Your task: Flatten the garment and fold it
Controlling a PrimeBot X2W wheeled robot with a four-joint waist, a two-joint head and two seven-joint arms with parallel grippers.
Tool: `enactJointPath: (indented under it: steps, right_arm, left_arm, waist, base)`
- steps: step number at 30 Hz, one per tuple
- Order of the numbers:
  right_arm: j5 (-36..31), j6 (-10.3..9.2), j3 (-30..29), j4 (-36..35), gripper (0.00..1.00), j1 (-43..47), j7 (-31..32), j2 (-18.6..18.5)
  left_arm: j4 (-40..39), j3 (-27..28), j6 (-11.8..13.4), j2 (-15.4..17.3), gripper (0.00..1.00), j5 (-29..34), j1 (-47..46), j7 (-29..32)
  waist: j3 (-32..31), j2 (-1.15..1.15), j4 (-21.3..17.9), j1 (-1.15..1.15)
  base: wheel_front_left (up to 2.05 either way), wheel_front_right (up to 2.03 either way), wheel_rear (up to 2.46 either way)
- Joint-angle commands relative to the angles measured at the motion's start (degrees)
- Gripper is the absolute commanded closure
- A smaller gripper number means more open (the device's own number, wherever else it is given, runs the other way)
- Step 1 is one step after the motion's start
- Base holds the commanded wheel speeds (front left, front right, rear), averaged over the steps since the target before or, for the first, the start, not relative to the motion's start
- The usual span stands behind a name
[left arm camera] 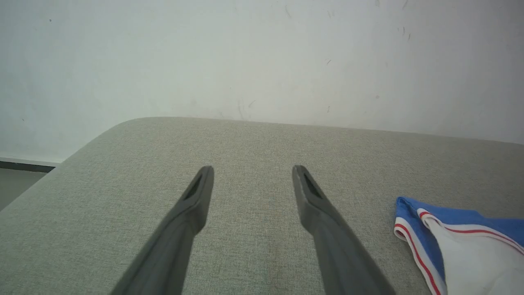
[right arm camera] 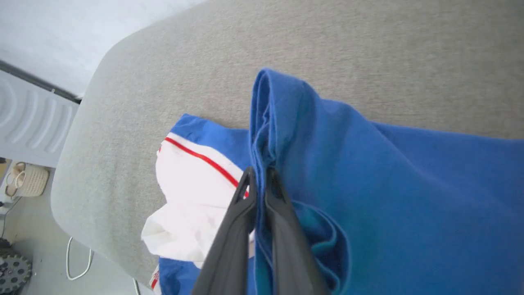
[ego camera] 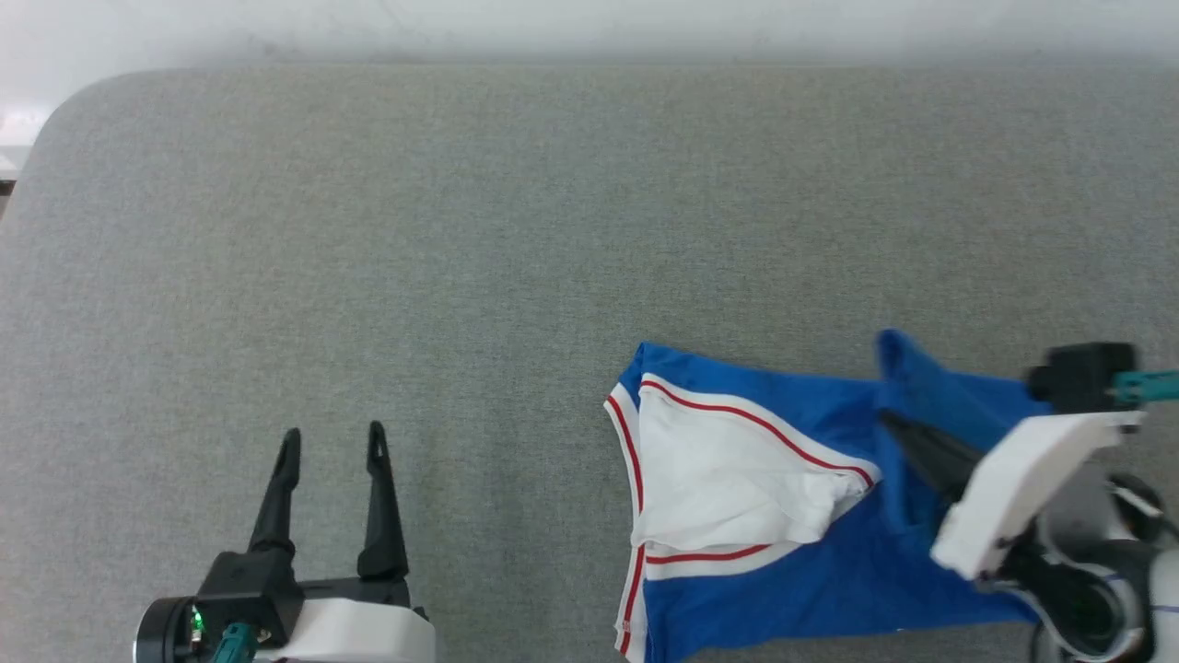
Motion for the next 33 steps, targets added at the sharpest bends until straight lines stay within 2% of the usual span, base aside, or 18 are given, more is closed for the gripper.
enactJointPath:
  steps: [1, 7, 14, 18, 23, 24, 25, 26, 29, 33]
  right_arm:
    - [0.81, -0.05, 2.45, -1.57, 1.00, 0.43, 1.09, 0.30]
    - [1.72, -0.05, 12.05, -5.54, 1.00, -1.25, 4.18, 0.88]
    - [0.60, -0.05, 20.26, -5.15, 1.00, -3.85, 6.90, 1.17]
    - [-4.15, -0.05, 22.06, -0.84, 1.00, -6.29, 5.88, 1.23]
    - [-10.48, -0.05, 21.70, 8.39, 1.00, -8.48, 3.29, 1.39]
    - [-11.44, -0.05, 21.70, 10.37, 0.88, -8.84, 2.71, 1.42]
    - [-12.49, -0.05, 21.64, 12.29, 0.67, -9.21, 1.96, 1.45]
    - [-13.54, -0.05, 21.49, 14.22, 0.00, -9.50, 1.33, 1.47]
    - [-14.65, -0.05, 21.97, 17.62, 0.00, -10.51, -0.81, 1.51]
    - [-12.62, -0.05, 22.40, 16.07, 0.00, -11.67, -3.87, 1.52]
  left_arm:
    - [0.43, -0.28, -0.64, -0.34, 0.00, -0.10, -0.59, -0.23]
    - [1.56, -0.77, -1.40, -1.33, 0.00, -0.19, -2.01, -0.26]
    - [2.79, -1.26, -2.44, -2.86, 0.00, -0.27, -3.39, -0.30]
    - [3.65, -1.49, -3.20, -3.93, 0.00, -0.18, -4.37, -0.31]
    - [4.60, -1.44, -4.17, -5.11, 0.00, 0.19, -5.35, -0.32]
    - [4.80, -1.37, -4.35, -5.33, 0.00, 0.26, -5.47, -0.33]
    - [5.02, -1.30, -4.54, -5.54, 0.00, 0.32, -5.55, -0.33]
    - [5.25, -1.24, -4.75, -5.75, 0.00, 0.34, -5.59, -0.33]
    - [5.87, -1.20, -5.45, -6.33, 0.00, 0.41, -5.68, -0.33]
    - [6.12, -0.52, -5.84, -6.83, 0.00, 0.64, -5.28, -0.33]
  waist:
    - [0.37, 0.00, 0.72, 0.00]
    - [0.95, 0.00, 2.41, 0.00]
    - [1.55, 0.00, 4.09, 0.00]
    - [1.90, 0.00, 5.09, 0.00]
    - [1.95, 0.00, 6.00, 0.00]
    - [1.91, 0.00, 6.13, 0.00]
    - [1.84, 0.00, 6.22, 0.00]
    - [1.78, 0.00, 6.28, 0.00]
    - [1.66, 0.00, 6.41, 0.00]
    - [1.55, 0.00, 5.78, 0.00]
  base:
    - [0.00, 0.00, 0.00]
    - [0.00, 0.00, 0.00]
    - [0.00, 0.00, 0.00]
    - [0.00, 0.00, 0.00]
    - [0.00, 0.00, 0.00]
    - [0.00, 0.00, 0.00]
    - [0.00, 0.00, 0.00]
    - [0.00, 0.00, 0.00]
    - [0.00, 0.00, 0.00]
    - [0.00, 0.00, 0.00]
